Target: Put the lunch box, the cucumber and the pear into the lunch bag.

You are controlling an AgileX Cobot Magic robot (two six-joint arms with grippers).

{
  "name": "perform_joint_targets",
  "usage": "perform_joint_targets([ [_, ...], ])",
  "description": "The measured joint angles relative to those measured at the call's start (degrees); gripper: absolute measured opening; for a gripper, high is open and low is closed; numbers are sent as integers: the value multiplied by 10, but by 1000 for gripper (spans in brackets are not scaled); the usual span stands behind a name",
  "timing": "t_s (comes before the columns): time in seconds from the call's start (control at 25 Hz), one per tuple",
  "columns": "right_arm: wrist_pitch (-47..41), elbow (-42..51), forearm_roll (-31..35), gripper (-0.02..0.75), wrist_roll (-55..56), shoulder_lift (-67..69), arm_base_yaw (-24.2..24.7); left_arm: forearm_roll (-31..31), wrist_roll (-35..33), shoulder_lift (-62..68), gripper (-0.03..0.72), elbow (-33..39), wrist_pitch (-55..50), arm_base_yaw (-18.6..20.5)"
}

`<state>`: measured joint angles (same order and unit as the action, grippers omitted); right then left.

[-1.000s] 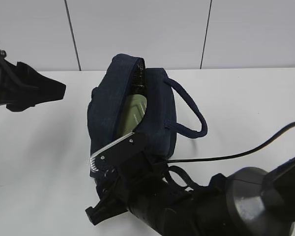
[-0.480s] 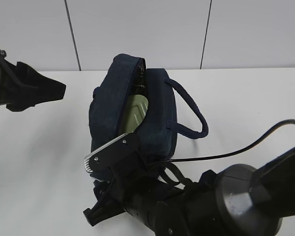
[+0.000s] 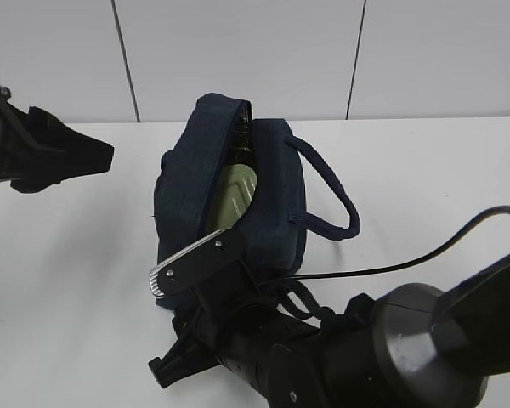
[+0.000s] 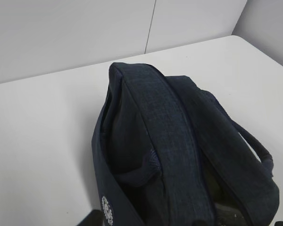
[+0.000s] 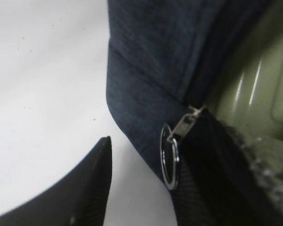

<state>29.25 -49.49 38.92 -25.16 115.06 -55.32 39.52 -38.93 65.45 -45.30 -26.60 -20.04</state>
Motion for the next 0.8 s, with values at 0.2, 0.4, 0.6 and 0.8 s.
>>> perform_joint_targets([
  [0.2, 0, 0, 15, 305, -14, 0, 0, 0, 0, 0, 342, 0, 0, 0],
  [0.4, -1, 0, 27, 305, -33, -15, 0, 0, 0, 0, 342, 0, 0, 0],
  [0.6, -3, 0, 49, 305, -48, -20, 0, 0, 0, 0, 342, 0, 0, 0],
  [0.8, -12, 0, 60, 303, -60, -20, 0, 0, 0, 0, 342, 0, 0, 0],
])
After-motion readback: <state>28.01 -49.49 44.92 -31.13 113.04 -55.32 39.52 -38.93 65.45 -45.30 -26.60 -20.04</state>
